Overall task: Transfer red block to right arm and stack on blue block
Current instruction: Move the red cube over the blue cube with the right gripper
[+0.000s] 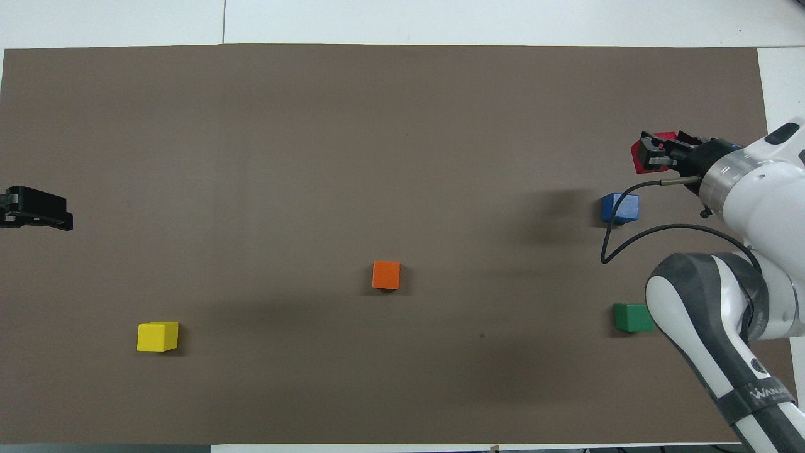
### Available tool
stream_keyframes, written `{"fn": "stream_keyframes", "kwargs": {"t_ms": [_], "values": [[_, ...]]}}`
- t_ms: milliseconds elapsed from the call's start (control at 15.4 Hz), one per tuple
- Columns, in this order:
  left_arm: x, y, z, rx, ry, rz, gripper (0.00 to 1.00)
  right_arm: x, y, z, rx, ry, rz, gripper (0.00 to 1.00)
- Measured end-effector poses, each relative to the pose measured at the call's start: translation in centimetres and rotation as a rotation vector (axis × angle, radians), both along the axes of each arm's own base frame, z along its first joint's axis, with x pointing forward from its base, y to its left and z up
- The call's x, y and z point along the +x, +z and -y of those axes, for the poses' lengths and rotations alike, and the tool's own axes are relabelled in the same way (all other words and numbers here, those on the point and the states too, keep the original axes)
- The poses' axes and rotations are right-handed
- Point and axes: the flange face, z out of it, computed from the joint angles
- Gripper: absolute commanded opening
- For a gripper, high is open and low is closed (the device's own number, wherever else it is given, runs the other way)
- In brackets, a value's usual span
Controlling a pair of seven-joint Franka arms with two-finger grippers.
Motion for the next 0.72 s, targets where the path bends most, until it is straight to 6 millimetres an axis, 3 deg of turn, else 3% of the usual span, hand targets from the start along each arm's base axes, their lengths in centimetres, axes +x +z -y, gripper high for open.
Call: {"fn": "stream_keyframes", "kwargs": {"t_ms": [325,716], "values": [[0.1,-0.8,0.2,-0.002,-0.006,-0.016,1.00,-0.4,-2.2,0.5,0.003,-0.013,-0.039,0.00],[0.2,-1.0,-0.2,-0.007,-0.001,-0.020,1.00,0.2,-6.7,0.9,0.032,-0.066,-0.119,0.00]]}}
